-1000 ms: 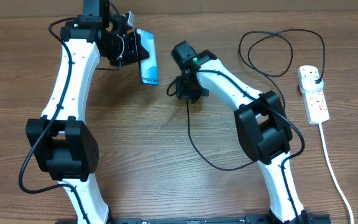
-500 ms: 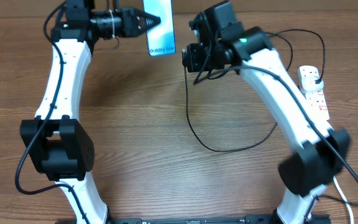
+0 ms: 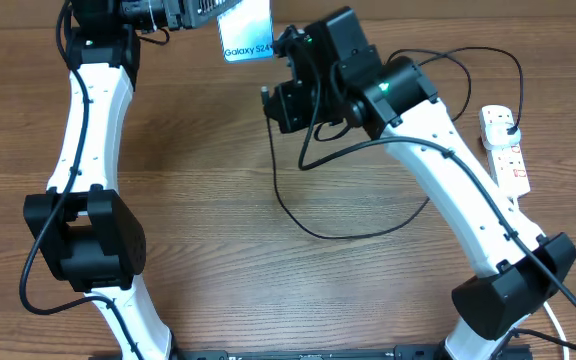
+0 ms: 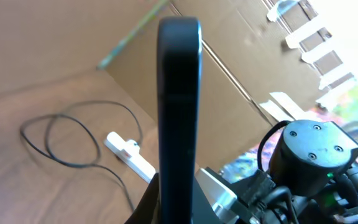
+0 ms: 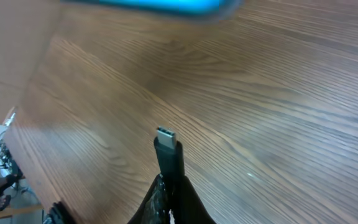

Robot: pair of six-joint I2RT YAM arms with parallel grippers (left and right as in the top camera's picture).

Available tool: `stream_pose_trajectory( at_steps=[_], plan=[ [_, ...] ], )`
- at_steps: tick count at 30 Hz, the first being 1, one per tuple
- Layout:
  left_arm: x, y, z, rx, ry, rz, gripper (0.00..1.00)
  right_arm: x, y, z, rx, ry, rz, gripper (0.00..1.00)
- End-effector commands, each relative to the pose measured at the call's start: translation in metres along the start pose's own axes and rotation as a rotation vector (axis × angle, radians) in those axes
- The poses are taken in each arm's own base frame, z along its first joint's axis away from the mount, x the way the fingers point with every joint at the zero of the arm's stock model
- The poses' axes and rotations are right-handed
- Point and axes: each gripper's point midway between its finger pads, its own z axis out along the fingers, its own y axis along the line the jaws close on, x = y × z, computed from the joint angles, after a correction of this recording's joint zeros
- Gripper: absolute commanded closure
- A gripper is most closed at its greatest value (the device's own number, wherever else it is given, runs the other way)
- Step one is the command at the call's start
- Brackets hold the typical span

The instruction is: Plug charger to phone and switch on socket

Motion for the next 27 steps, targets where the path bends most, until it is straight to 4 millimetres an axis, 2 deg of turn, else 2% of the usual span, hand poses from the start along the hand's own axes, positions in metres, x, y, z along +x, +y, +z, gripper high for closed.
stream_pose_trajectory(
  at_steps=[1,12,14,16,20,21,23,25,26,27],
  plan=[
    [0.004,-0.020,0.001,0.047,0.053,0.009,0.96,-0.007,0.014,-0.013,-0.004,-0.046,-0.003,0.96],
    [0.003,-0.014,0.004,0.029,0.033,0.041,0.96,-0.007,0.010,-0.038,0.125,-0.099,0.015,0.96],
    [0.002,0.003,0.000,-0.033,-0.013,-0.010,0.96,-0.003,-0.003,-0.039,0.191,-0.098,0.086,0.93],
    [0.004,0.022,-0.003,-0.105,-0.047,-0.060,0.96,0.003,-0.015,-0.040,0.254,-0.084,0.134,0.76],
    [0.031,0.083,-0.018,-0.402,-0.081,-0.206,0.96,0.022,-0.032,-0.037,0.337,-0.021,0.216,0.60],
    [0.044,0.102,-0.027,-0.520,-0.069,-0.243,0.96,0.028,-0.035,-0.033,0.347,0.006,0.222,0.57],
    [0.065,0.123,-0.040,-0.676,-0.038,-0.297,0.96,0.040,-0.041,-0.022,0.364,0.054,0.229,0.57],
    [0.083,0.138,-0.053,-0.811,-0.002,-0.345,0.96,0.056,-0.047,-0.002,0.368,0.117,0.235,0.54],
    [0.089,0.142,-0.059,-0.858,0.006,-0.364,0.96,0.064,-0.048,0.010,0.361,0.145,0.237,0.50],
    [0.093,0.145,-0.063,-0.892,0.012,-0.377,0.96,0.072,-0.049,0.022,0.350,0.171,0.237,0.41]
  ],
)
